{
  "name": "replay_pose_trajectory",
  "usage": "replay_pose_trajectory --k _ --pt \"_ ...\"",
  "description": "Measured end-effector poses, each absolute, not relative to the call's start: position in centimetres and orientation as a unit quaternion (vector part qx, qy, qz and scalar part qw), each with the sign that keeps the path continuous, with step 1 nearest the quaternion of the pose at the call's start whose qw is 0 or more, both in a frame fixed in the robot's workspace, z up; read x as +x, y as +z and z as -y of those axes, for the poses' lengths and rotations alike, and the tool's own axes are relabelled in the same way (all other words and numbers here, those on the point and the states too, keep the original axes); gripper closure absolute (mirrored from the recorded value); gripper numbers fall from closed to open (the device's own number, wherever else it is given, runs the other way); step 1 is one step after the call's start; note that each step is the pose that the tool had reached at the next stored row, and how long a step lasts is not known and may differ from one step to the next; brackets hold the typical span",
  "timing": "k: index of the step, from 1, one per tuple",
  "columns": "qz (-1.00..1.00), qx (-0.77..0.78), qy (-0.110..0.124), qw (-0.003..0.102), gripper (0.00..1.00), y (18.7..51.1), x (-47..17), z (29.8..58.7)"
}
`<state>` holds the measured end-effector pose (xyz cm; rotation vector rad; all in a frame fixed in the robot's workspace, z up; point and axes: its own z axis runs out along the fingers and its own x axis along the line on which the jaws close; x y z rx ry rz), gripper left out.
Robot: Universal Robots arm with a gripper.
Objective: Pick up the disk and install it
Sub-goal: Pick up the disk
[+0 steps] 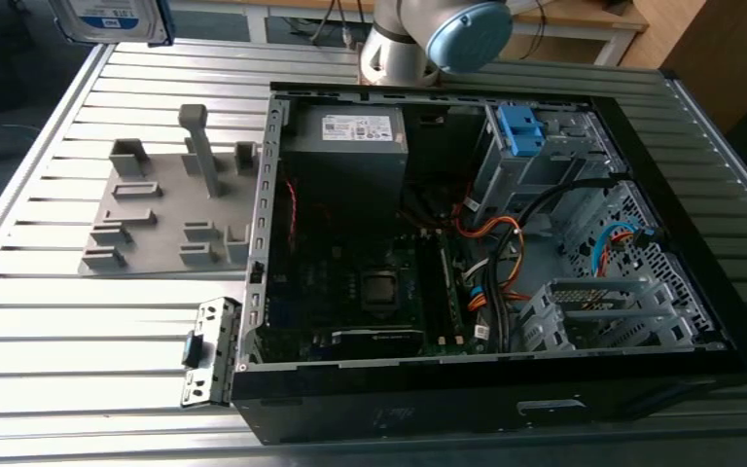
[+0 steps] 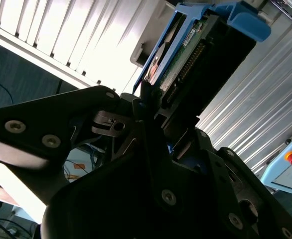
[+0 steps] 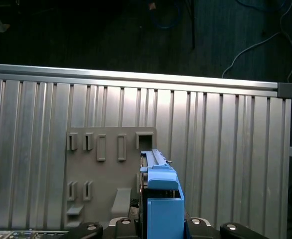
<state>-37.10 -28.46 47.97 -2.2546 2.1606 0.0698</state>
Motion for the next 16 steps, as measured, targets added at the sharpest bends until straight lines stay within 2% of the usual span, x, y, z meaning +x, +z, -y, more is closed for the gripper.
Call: replay_pose_trajectory --k 16 --pt "-0.692 -0.722 0.022 0.009 0.64 48.0 -35.0 28.5"
